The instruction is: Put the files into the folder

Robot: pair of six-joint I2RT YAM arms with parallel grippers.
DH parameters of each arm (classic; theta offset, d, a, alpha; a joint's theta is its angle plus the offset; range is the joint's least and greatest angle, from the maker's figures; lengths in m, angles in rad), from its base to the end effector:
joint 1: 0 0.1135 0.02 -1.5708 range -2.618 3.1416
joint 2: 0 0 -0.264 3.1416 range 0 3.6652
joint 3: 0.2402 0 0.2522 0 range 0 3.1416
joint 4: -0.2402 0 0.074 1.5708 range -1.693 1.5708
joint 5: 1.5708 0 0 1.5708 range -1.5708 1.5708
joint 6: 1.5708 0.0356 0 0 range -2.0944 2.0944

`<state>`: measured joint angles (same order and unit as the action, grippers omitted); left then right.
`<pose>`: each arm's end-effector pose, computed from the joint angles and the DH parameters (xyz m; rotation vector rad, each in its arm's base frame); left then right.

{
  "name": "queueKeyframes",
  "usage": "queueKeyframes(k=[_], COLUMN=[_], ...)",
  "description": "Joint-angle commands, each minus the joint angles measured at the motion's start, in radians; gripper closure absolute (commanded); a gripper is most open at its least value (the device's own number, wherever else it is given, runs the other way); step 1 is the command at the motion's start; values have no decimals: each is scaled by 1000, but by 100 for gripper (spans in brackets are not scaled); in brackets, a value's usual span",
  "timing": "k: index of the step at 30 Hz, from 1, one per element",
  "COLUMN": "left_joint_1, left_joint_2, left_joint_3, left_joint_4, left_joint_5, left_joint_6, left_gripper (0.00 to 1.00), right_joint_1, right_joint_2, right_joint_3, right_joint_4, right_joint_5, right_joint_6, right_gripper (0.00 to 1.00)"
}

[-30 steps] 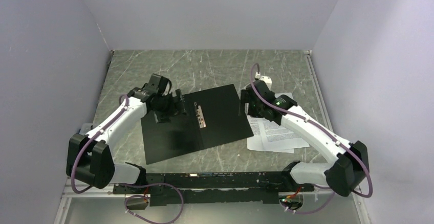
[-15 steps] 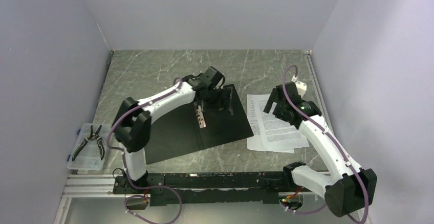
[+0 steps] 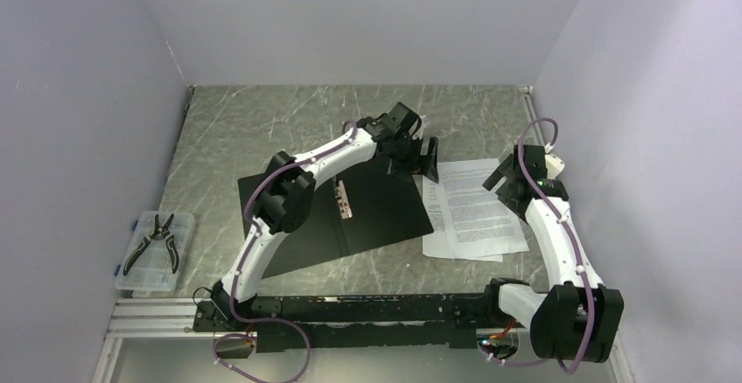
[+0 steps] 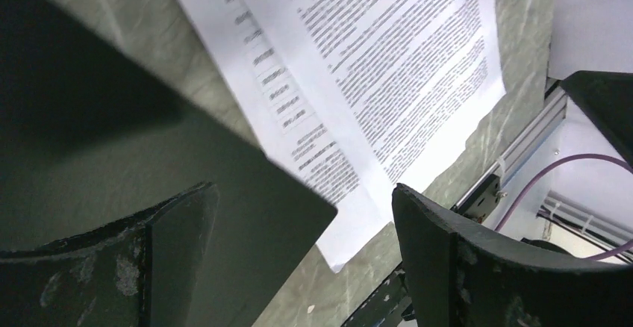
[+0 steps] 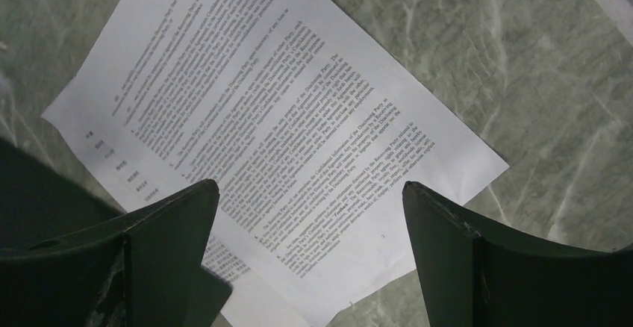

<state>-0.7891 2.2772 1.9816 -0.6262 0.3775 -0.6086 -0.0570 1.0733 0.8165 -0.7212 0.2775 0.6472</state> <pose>0.3485 -0.3697 0.2150 0.4180 2.6854 -0.9836 0.2058 -0.0215 0.2515 0.9605 2.3056 -0.1118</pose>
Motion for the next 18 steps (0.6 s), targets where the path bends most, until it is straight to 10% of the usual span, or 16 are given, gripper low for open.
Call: queueKeyframes(k=[1,18], left_joint_1=[-6,1], left_joint_2=[96,318], left_joint_3=[145,305], left_joint_4=[24,196], left_joint_5=[91,303], left_joint_6=[38,-52], left_gripper=[7,7], right_joint_1=[-44,-178], right_joint_2=[11,92], right_joint_3=[-6,-14], right_joint_4=[92,173], right_joint_5=[-40,-100], right_joint_6=[4,-21], right_gripper=[0,0])
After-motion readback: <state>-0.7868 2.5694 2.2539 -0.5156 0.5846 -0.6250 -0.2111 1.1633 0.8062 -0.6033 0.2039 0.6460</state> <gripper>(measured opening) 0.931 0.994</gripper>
